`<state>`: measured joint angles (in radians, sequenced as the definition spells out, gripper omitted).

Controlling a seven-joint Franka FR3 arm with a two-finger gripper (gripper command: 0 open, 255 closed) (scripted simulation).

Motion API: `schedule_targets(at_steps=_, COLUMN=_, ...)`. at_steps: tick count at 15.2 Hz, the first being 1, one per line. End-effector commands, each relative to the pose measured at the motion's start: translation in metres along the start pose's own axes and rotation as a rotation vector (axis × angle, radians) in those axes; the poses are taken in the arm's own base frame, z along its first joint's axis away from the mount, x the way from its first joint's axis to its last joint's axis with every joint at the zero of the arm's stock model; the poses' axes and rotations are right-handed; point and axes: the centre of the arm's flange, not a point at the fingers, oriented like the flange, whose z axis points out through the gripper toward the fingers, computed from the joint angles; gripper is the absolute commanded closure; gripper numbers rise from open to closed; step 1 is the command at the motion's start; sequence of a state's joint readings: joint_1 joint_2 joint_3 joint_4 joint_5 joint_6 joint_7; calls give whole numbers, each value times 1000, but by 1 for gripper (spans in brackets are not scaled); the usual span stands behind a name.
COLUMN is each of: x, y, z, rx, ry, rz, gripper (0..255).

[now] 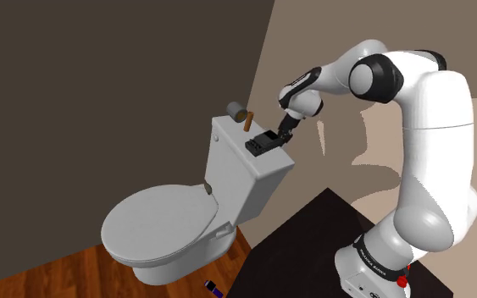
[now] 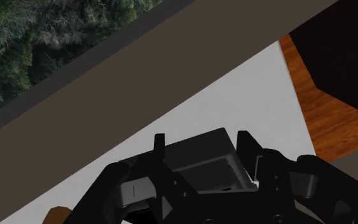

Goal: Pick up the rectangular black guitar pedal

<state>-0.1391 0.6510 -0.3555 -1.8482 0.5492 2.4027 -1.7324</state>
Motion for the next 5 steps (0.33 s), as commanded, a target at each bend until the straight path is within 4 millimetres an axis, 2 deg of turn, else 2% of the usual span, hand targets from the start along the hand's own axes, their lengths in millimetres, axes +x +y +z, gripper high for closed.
schedule_targets(at_steps=1, x=2, y=0, z=-11, rx=0, ry=0, rz=0, gripper=255)
schedule_targets(at_steps=3, x=3, y=-1, z=-21, rx=0, ry=0, rz=0, gripper=255)
schedule_targets(at_steps=5, x=4, y=-1, z=-22, rx=0, ry=0, rz=0, gripper=255)
